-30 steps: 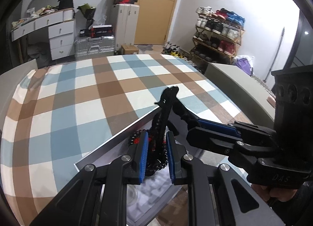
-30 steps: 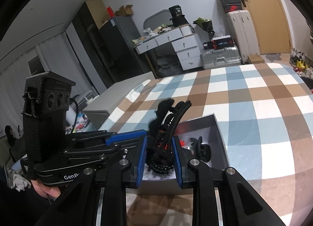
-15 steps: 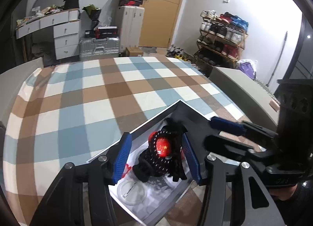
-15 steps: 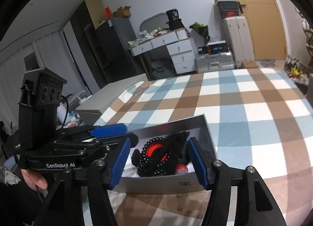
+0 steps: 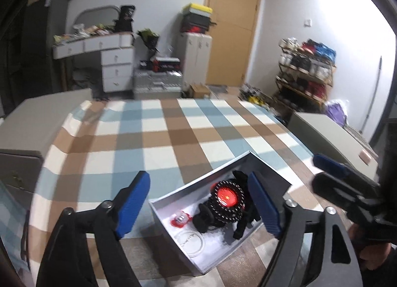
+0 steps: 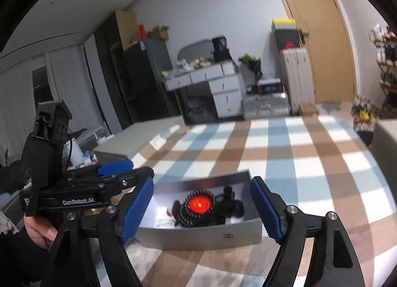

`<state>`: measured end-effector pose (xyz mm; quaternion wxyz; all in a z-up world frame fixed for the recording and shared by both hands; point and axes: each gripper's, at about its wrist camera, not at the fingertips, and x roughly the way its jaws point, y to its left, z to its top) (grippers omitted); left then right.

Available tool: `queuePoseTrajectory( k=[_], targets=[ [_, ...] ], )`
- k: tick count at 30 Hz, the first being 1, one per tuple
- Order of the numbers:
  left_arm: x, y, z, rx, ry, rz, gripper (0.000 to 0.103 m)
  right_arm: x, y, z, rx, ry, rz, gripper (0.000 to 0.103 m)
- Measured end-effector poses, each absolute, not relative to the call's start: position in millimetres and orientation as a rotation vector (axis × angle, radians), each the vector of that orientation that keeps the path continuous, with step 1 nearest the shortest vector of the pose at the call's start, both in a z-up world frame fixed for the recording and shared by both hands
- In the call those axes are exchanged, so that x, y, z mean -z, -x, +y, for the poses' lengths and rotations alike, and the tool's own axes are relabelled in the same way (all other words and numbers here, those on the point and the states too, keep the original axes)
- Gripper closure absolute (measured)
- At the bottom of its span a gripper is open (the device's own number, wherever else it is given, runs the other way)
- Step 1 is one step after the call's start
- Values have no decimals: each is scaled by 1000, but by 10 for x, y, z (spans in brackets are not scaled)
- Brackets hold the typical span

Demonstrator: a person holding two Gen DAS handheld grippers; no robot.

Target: Organize jewelry

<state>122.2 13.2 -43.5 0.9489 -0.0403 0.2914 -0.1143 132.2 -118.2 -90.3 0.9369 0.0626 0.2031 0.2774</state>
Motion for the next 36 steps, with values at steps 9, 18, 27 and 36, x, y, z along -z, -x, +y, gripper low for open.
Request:
queuePoseTrajectory(
  k=[9,18,27,36],
  targets=[
    [276,-991,234,-2,52,416,1,626,-959,-1096,-580,-34,214,0],
    [295,-820,361,-39,115,305,1,605,-769,-1033,-552,35,101,0],
    [472,-750,317,-94,48,257,1,773,-788,-1167,-506,51,77,0],
    [640,-731,247,-98,52,281,1,1063,-942,-1201,-442,67,158,0]
  ],
)
